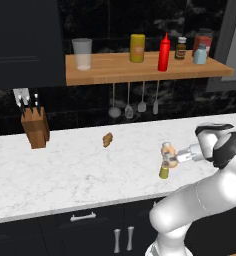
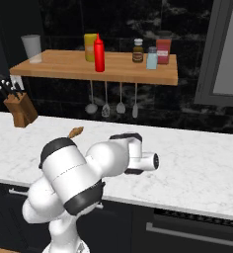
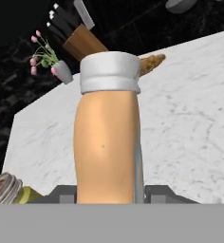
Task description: Put the shaker and condiment bottle from the counter next to their counterparts in the cabinet.
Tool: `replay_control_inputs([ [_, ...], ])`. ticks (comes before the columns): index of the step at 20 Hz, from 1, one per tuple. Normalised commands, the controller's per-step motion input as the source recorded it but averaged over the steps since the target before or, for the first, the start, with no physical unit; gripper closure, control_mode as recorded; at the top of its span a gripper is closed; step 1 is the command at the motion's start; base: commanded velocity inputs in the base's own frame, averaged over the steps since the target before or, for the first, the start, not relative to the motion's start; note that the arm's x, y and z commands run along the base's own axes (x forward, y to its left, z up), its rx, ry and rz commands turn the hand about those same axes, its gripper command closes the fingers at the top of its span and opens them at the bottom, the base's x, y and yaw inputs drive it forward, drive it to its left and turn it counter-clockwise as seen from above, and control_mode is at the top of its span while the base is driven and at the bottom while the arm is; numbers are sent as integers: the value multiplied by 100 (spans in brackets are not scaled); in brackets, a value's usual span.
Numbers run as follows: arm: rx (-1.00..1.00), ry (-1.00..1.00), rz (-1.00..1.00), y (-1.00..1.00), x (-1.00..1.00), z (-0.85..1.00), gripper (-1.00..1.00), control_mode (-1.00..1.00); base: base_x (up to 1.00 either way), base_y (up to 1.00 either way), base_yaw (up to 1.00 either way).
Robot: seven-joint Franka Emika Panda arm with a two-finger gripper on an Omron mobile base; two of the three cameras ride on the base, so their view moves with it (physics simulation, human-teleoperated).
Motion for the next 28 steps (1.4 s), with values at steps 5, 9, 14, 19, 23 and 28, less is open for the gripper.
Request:
replay_control_inputs([
  [5,-1,-34,0,-26,-9,49,100,-100,0,0,0],
  [9,-7,-43,0,-9,-22,79,100,-100,0,0,0],
  [14,-5,-28,0,0,-8,94,100,-100,0,0,0],
  [19,0,-13,-1,0,-5,73,100,-100,0,0,0],
  [23,0,-9,-3,0,-5,72,100,-100,0,0,0],
  [28,0,-5,-4,0,-1,80,100,-100,0,0,0],
])
